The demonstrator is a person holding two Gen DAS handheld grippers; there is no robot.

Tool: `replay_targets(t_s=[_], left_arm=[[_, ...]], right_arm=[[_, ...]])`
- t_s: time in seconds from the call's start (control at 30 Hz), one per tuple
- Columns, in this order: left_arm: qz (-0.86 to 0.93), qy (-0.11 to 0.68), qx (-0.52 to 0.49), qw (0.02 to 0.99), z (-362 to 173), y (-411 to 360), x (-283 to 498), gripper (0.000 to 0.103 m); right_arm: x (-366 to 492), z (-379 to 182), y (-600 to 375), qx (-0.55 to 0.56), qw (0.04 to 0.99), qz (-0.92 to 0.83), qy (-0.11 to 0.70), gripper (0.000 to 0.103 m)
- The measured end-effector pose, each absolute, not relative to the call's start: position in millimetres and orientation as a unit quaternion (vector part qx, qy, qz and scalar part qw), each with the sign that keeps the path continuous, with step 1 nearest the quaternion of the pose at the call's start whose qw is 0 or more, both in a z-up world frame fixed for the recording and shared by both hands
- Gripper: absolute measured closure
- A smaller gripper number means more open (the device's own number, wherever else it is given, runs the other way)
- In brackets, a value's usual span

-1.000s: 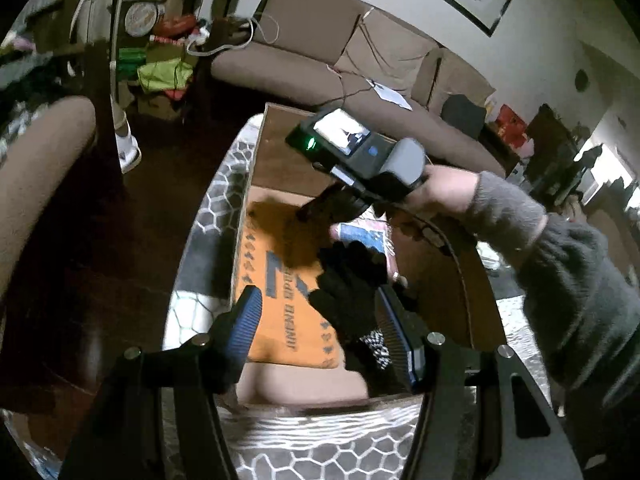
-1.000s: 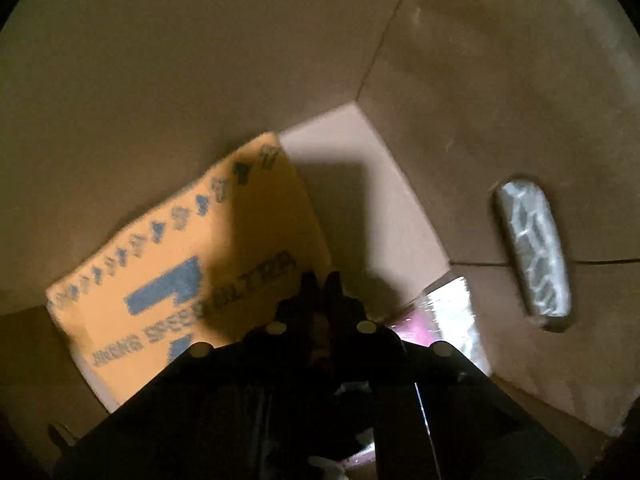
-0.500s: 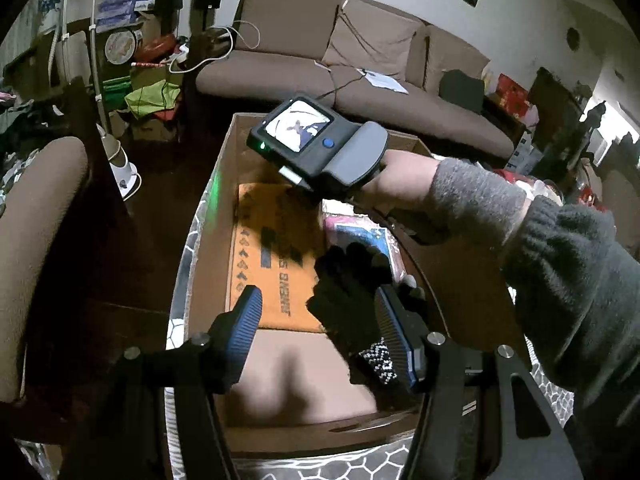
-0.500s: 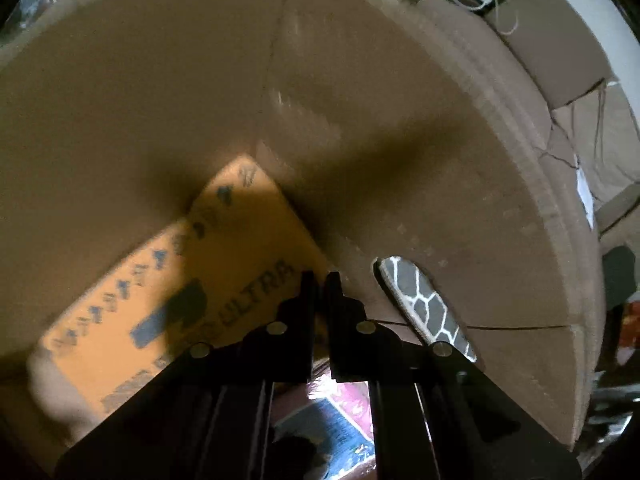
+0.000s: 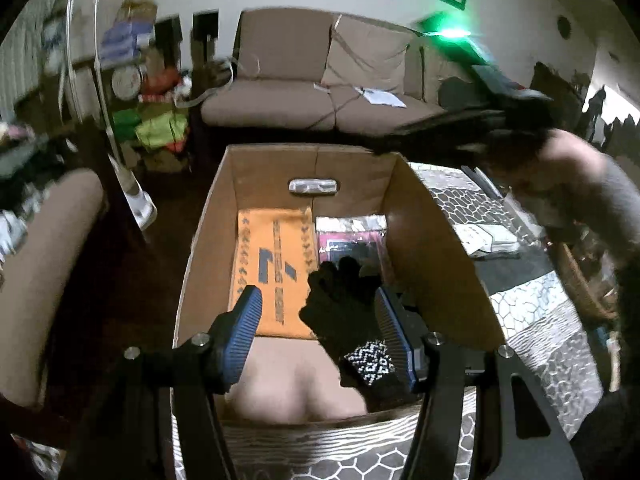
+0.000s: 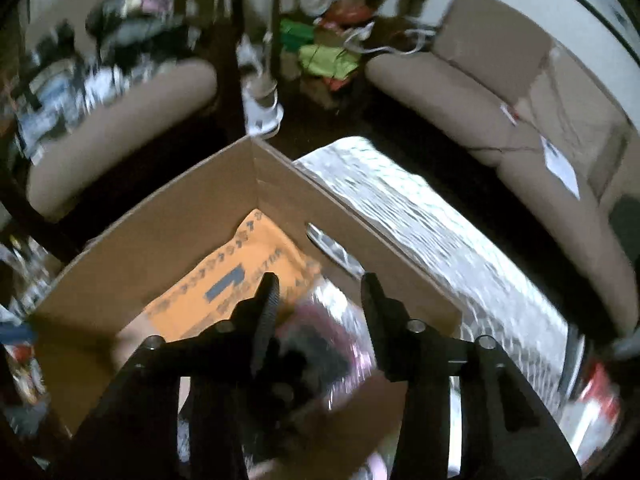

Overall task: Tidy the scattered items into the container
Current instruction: 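Lower the knit glove into the box and open the left tool while the right tool withdraws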

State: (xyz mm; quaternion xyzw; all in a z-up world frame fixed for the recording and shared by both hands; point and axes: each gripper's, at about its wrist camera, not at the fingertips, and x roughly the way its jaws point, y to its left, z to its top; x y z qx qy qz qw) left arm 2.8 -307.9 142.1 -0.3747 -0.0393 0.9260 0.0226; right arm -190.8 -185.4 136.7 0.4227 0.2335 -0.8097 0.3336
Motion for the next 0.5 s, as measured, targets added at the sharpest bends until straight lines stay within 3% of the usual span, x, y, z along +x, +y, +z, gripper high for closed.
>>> replay_targets(t_s=[0.13, 0.5], left_arm=[[0.928, -0.034, -0.371, 0.005, 156, -286, 14, 0.044], [0.927, -0.012, -0.373, -0.019, 186, -223, 54, 0.044]], right_arm=[[-167, 169, -110, 0.408, 0.323, -0.833, 0.186, 0.062], [-67, 206, -13, 0.406, 0.320, -0.846, 0.131, 0.062]])
